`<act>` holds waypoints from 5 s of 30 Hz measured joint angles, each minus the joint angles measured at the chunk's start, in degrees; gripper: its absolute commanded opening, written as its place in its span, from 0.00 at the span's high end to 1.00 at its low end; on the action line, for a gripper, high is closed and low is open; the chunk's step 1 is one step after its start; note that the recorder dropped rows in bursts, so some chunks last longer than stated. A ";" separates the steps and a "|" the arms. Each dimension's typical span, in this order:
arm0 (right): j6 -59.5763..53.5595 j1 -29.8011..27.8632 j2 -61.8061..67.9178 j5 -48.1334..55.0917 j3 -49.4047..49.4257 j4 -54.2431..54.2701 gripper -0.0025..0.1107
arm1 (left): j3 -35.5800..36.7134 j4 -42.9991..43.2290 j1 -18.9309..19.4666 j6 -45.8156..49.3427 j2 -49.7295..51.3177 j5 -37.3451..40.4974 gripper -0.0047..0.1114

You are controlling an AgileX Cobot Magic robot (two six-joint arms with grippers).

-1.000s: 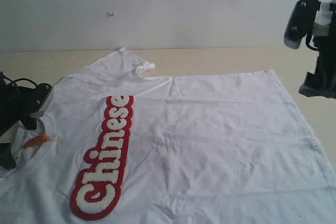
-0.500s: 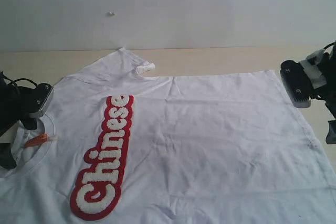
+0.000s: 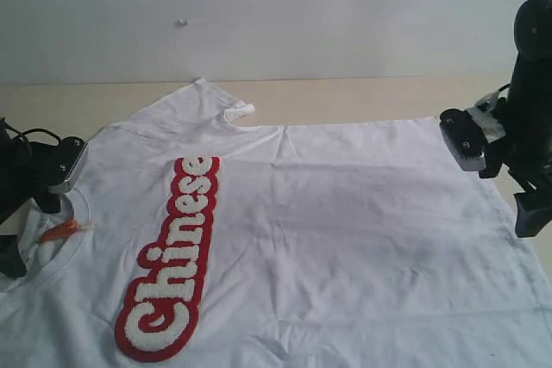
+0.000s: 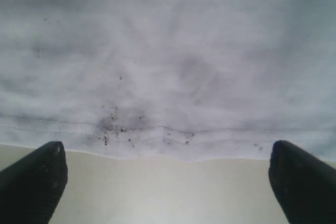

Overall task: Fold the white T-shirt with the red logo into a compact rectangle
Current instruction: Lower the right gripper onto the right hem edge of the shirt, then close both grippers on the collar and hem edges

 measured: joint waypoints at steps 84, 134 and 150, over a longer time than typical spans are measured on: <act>7.53 -1.96 5.20 -7.70 -0.68 -0.34 0.06 | -0.09 0.14 0.00 -0.14 0.00 0.00 0.06; 7.41 -1.96 5.28 -7.80 -0.68 -0.01 0.06 | -0.09 0.14 0.00 -0.14 0.00 0.00 0.06; 7.52 -1.96 5.28 -8.40 -0.68 0.25 0.97 | -0.09 0.14 0.00 -0.14 0.00 0.00 0.06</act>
